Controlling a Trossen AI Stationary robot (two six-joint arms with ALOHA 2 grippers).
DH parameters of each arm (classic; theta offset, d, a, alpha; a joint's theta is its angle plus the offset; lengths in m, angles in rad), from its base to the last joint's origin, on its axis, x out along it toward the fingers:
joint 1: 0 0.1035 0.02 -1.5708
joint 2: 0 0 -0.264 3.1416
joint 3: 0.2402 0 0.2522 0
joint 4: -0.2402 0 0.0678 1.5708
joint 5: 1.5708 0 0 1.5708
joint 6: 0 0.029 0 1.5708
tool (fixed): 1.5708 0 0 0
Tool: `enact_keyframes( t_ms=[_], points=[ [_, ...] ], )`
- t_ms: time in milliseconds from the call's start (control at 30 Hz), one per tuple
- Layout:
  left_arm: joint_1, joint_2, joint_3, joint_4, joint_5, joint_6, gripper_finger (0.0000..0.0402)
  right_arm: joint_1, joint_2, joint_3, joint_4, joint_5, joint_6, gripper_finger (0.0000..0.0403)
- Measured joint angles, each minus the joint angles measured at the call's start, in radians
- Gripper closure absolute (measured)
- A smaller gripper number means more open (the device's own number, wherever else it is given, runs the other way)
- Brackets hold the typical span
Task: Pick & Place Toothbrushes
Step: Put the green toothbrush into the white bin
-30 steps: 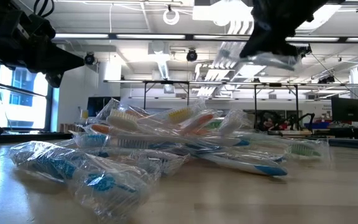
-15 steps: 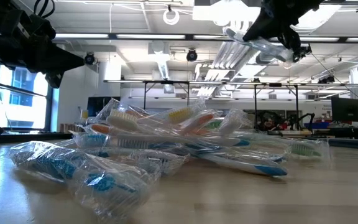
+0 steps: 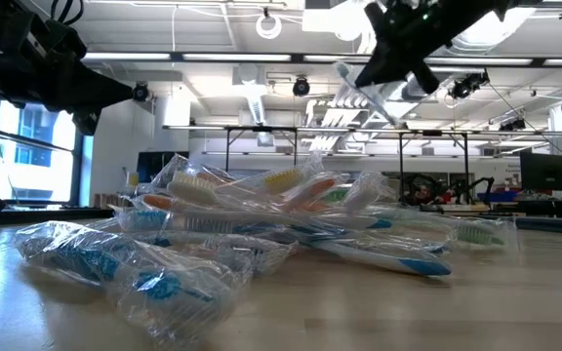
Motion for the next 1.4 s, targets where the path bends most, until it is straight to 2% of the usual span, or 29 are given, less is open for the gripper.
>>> enact_keyframes(
  t_ms=[567,800,1167,1400],
  points=[
    [0.000,0.000,0.002,0.002,-0.001,0.000,0.0382,-0.243,0.283,0.000,0.361,-0.012,-0.204,0.0401],
    [0.000,0.000,0.002,0.002,-0.001,0.000,0.0382,-0.303,0.369,0.000,0.377,-0.022,-0.246,0.0400],
    [0.000,0.000,0.003,-0.001,-0.001,0.000,0.0382,-0.364,0.488,0.000,0.376,-0.193,-0.246,0.0400],
    [0.000,0.000,0.003,-0.015,-0.001,0.000,0.0382,-0.365,0.523,0.000,0.335,-0.204,-0.246,0.0400]
  ],
)
